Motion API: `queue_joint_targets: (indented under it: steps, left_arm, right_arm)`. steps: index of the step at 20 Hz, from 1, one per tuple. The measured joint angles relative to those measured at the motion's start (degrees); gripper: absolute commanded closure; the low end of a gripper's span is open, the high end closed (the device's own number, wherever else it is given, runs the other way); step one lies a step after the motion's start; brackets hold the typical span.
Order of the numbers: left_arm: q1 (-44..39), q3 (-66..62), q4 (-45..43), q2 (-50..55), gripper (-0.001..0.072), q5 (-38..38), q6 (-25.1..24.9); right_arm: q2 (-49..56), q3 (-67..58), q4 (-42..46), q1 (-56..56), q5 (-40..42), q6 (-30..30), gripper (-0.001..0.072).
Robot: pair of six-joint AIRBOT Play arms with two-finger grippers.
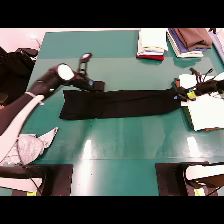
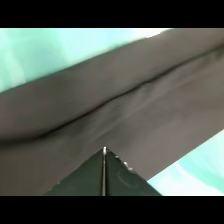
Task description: Fold the shirts.
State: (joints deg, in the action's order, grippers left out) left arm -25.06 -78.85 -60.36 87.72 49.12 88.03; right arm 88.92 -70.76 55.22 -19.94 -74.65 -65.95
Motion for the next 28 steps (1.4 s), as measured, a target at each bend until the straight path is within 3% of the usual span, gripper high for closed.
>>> queue_joint_targets:
  steps: [8, 16, 23, 28]
  left_arm:
    - [-8.1, -15.0, 2.1, 17.6, 0.0684, -1.3, 0.0]
    - [-9.2, -17.9, 1.2, 22.2, 0.0684, 2.0, 0.4]
    - [-1.1, -21.8, -3.3, 15.6, 0.0683, 8.9, 0.4]
    - [12.0, -23.9, -8.8, 2.3, 0.0683, 13.6, 0.2]
  right_arm:
    - [-10.1, -14.5, -0.3, 8.9, -6.2, -3.6, 0.0698]
    - [-12.7, -24.1, -0.2, 18.8, -6.6, -7.0, 0.0697]
    - [-12.0, -27.0, -3.6, 26.7, -4.0, -8.3, 0.0697]
    - [-5.9, -27.3, -12.4, 40.5, 7.1, -7.1, 0.0696]
